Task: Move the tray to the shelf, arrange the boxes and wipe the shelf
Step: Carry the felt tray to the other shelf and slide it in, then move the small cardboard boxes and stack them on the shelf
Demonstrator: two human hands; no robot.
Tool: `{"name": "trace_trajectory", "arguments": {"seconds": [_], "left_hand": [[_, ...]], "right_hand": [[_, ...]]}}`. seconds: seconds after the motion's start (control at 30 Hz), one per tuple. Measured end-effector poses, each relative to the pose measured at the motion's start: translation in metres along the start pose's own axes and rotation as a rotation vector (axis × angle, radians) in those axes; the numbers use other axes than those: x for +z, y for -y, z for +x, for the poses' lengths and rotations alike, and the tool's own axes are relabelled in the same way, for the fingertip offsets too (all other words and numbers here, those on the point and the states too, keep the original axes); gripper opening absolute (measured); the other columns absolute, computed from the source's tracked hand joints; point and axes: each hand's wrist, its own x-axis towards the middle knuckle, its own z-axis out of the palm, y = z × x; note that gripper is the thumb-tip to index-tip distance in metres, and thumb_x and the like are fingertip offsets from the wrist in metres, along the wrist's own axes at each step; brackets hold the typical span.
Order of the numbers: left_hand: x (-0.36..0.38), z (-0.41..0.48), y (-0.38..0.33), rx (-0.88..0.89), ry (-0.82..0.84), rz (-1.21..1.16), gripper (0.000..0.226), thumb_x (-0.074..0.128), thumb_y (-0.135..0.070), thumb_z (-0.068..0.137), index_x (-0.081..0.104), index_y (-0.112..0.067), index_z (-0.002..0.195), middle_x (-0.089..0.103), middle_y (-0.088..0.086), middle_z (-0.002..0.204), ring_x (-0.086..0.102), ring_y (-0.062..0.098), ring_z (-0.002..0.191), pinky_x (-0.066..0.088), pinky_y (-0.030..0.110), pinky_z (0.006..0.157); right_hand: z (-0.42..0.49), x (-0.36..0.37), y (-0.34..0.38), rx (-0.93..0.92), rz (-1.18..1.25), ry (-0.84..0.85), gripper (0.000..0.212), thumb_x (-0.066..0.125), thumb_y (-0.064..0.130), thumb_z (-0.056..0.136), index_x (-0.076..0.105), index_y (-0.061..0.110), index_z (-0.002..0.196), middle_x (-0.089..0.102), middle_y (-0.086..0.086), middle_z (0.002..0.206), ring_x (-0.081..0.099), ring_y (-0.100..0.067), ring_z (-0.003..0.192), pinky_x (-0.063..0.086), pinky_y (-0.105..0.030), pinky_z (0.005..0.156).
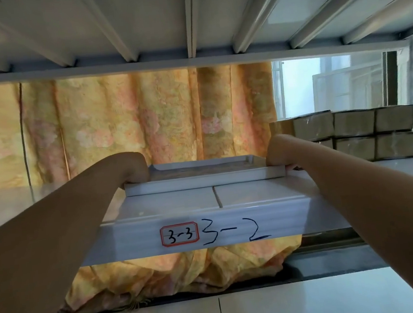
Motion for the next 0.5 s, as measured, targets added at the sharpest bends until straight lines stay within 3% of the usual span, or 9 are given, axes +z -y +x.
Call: {"name": "trace_trajectory", "arguments": {"seconds": [0.07,0.13,0.2,0.3,0.37,0.43,0.5], "left_hand": [[-0.001,-0.001,-0.004,0.004,-0.012,0.118,0.019,0.049,-0.006,0.092,0.062,-0.001,0.106,0.054,0.007,0.084,0.047,0.015,0.06,0.039,0.021,0.047],[0.001,0.0,-0.007,0.026,-0.04,0.211,0.021,0.044,-0.008,0.095,0.06,-0.003,0.108,0.054,0.006,0.088,0.047,0.014,0.064,0.036,0.019,0.048],[0.004,0.003,-0.014,0.066,-0.084,0.285,0.023,0.041,-0.009,0.095,0.059,-0.006,0.109,0.052,0.001,0.084,0.046,0.013,0.066,0.035,0.02,0.054],[0.009,0.009,-0.033,0.136,-0.166,0.339,0.011,0.045,-0.009,0.091,0.052,-0.013,0.098,0.052,0.0,0.09,0.049,0.017,0.078,0.037,0.026,0.072],[0.01,0.012,-0.053,0.199,-0.204,0.238,0.007,0.048,-0.008,0.089,0.049,-0.015,0.088,0.049,-0.001,0.087,0.048,0.017,0.082,0.04,0.027,0.072],[0.01,0.008,-0.077,0.278,-0.261,0.085,0.01,0.046,-0.005,0.089,0.051,-0.013,0.086,0.043,-0.004,0.076,0.045,0.012,0.072,0.038,0.023,0.065],[0.008,0.0,-0.1,0.366,-0.332,-0.084,0.022,0.046,-0.004,0.089,0.062,-0.008,0.104,0.057,0.002,0.095,0.055,0.017,0.087,0.04,0.023,0.072]], "right_hand": [[-0.001,0.001,0.003,0.006,-0.097,-0.013,0.041,0.037,0.017,0.099,0.041,0.007,0.06,0.05,-0.003,0.035,0.046,-0.013,0.048,0.039,-0.021,0.047],[0.002,0.002,0.004,-0.027,-0.168,0.008,0.04,0.035,0.021,0.1,0.04,0.005,0.063,0.051,-0.004,0.035,0.048,-0.016,0.047,0.04,-0.023,0.05],[0.004,0.002,0.002,-0.06,-0.222,0.017,0.034,0.04,0.022,0.097,0.042,0.003,0.07,0.053,-0.007,0.058,0.052,-0.019,0.052,0.044,-0.027,0.052],[-0.002,0.004,0.003,-0.164,-0.321,-0.175,0.016,0.049,0.023,0.092,0.053,0.008,0.097,0.053,-0.006,0.086,0.055,-0.025,0.077,0.046,-0.031,0.059],[-0.009,0.003,0.012,-0.239,-0.378,-0.315,0.019,0.051,0.02,0.09,0.057,0.011,0.107,0.056,-0.007,0.095,0.058,-0.027,0.087,0.043,-0.031,0.061],[-0.012,0.001,0.02,-0.286,-0.418,-0.431,0.018,0.051,0.014,0.088,0.059,0.012,0.104,0.054,-0.004,0.083,0.058,-0.028,0.082,0.038,-0.028,0.057],[-0.015,-0.006,0.024,-0.326,-0.389,-0.582,0.018,0.047,0.011,0.086,0.061,0.013,0.098,0.05,-0.002,0.072,0.05,-0.025,0.071,0.031,-0.025,0.054]]}}
